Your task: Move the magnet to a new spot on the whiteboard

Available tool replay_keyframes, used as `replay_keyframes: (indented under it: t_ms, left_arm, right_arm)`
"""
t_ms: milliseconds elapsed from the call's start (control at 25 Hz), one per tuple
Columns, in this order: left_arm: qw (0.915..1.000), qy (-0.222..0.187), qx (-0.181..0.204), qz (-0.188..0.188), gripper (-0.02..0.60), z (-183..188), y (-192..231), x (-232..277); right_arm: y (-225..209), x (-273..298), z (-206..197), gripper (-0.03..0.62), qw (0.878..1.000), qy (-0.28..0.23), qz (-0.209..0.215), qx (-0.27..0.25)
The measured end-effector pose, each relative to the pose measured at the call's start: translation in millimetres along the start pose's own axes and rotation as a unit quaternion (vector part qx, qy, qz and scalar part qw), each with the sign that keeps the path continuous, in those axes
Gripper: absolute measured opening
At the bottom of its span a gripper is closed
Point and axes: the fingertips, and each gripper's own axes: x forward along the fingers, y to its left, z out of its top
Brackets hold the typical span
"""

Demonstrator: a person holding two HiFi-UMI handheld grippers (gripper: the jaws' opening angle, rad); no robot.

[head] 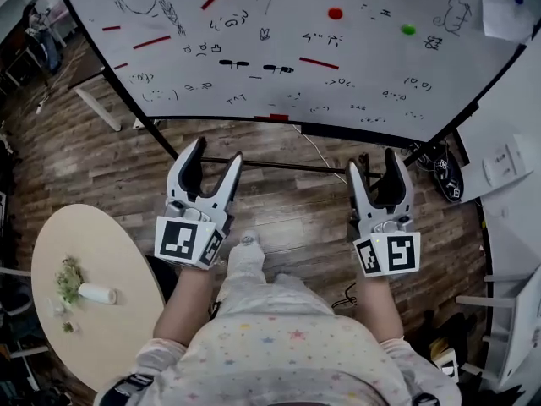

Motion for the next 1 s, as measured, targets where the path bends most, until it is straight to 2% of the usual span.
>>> replay_keyframes:
  t_ms: [240, 480, 760, 1000]
  left_arm:
    - [0.9990, -0.004, -0.028, -0.034, 0.258, -15.9, 54.0, 62.1]
    - [0.9982, -0.019, 0.008, -0.057, 0.258, -16.6, 109.1, 119.4]
    - [0.9968, -0.016, 0.011, -0.078, 0.258, -32.9, 139.2, 156.7]
    - [0.9971, -0.014, 0.011, -0.074, 0.258, -38.5, 147.9, 180.9]
  right_arm:
    - [-1.0, 64.9, -15.0, 0.288, 0.999, 0.000, -0.031, -0.011]
    - [0.8, 128.3, -20.4, 0.288, 0.997, -0.010, -0.069, -0.020]
    - [2.3, 166.0, -42.0, 0.285, 0.996, 0.002, -0.091, -0.016]
    - [-14.6, 185.5, -42.7, 0.285, 0.995, 0.002, -0.101, -0.024]
